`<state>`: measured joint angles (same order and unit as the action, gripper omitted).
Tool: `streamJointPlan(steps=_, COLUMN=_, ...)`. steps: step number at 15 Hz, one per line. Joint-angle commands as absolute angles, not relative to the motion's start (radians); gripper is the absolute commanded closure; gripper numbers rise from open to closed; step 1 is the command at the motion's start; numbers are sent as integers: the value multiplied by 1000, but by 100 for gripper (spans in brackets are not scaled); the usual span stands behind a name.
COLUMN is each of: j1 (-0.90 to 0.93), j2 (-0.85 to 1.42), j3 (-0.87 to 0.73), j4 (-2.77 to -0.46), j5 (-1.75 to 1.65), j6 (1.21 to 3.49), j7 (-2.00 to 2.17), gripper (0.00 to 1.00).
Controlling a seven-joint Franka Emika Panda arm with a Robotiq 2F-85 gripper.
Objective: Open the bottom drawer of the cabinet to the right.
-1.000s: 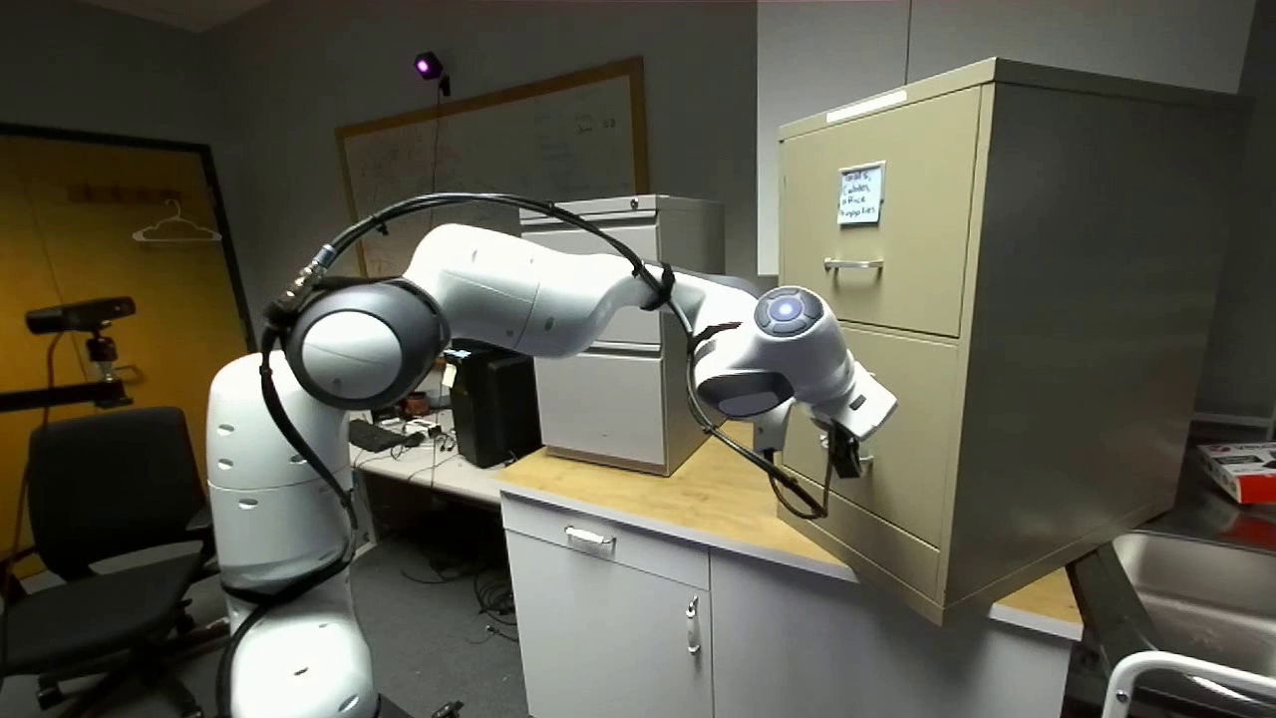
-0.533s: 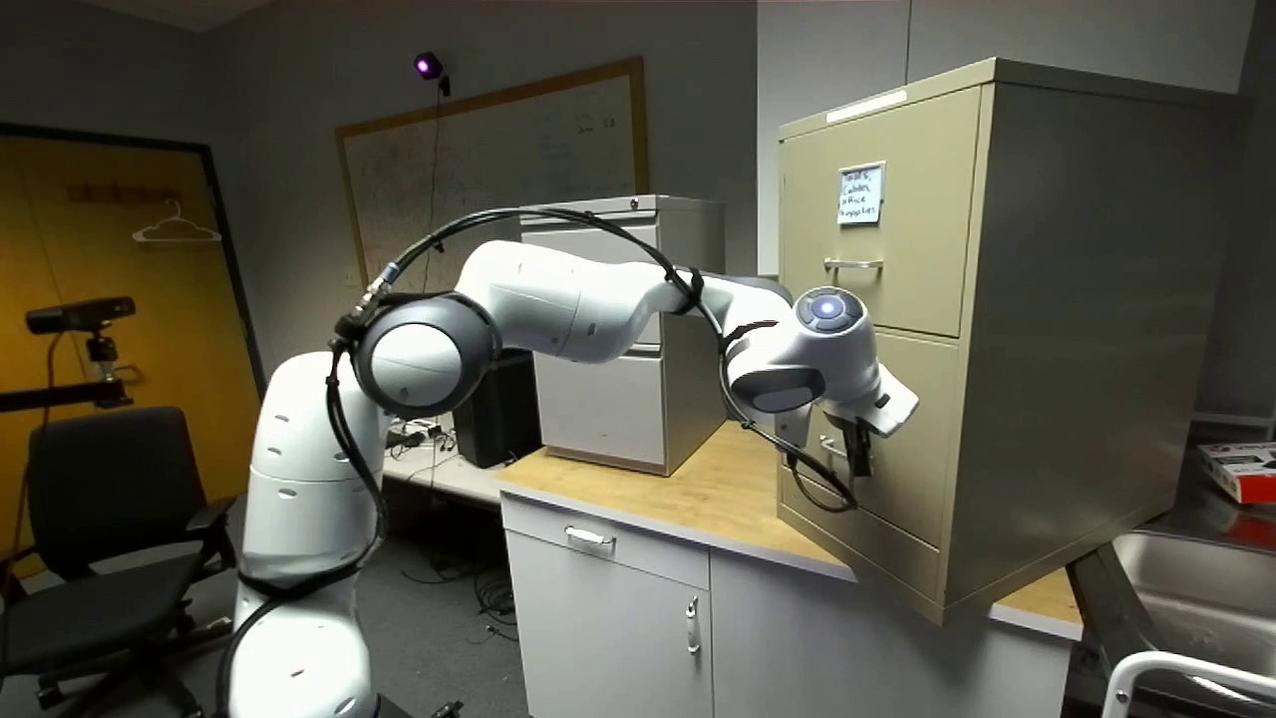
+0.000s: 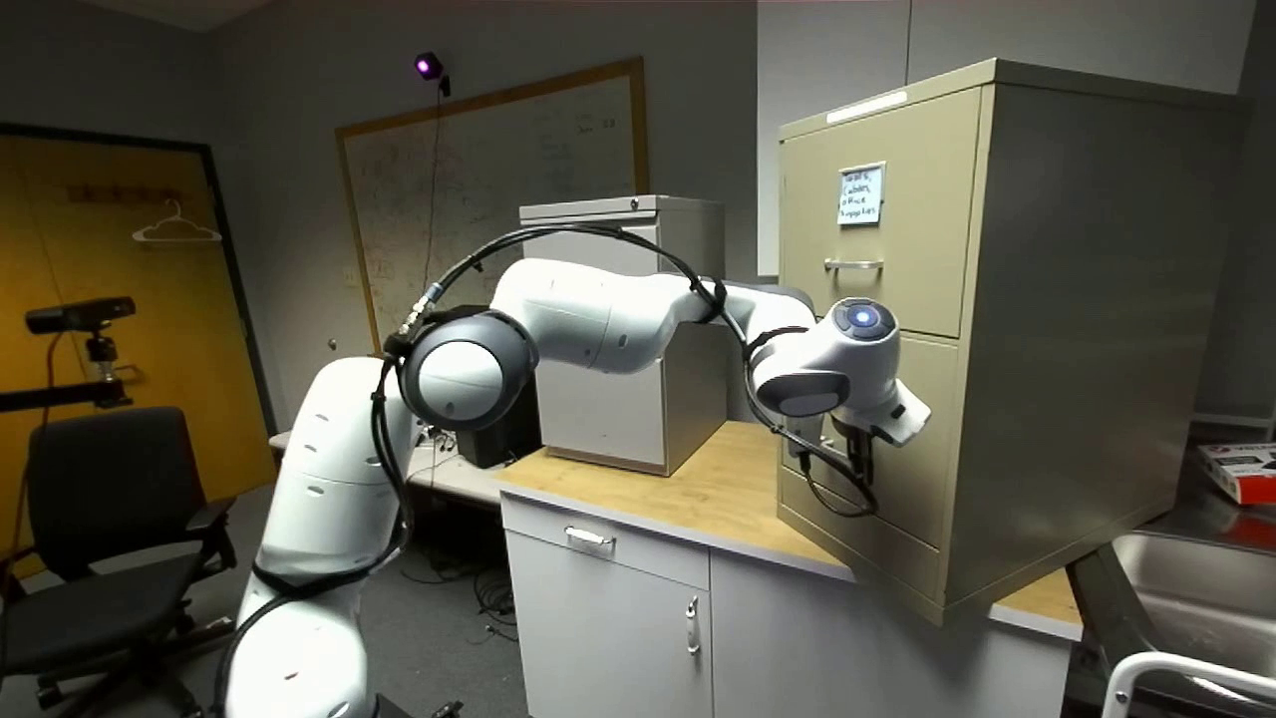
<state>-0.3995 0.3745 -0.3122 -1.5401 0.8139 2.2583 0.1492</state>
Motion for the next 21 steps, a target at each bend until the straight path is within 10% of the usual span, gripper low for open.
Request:
streamJointPlan(steps=1, j1=-422, j2=459, j3=-281, j4=-1434, j5=802, j6=2214, j7=197, gripper=0)
streamJointPlan(steps=11, j1=-358, j2=490, j3=-305, j4=-1524, j5=655, j6=2335, j7=401, gripper=0)
streamJointPlan(steps=12, j1=-355, j2=483, j3=-306, j4=-1536, j5=640, j6=2345, j7=426, gripper=25)
streamJointPlan(steps=21, j1=-353, j2=350, j3=-285, j4=-1670, j5=636, j6=2370, j7=493, gripper=83)
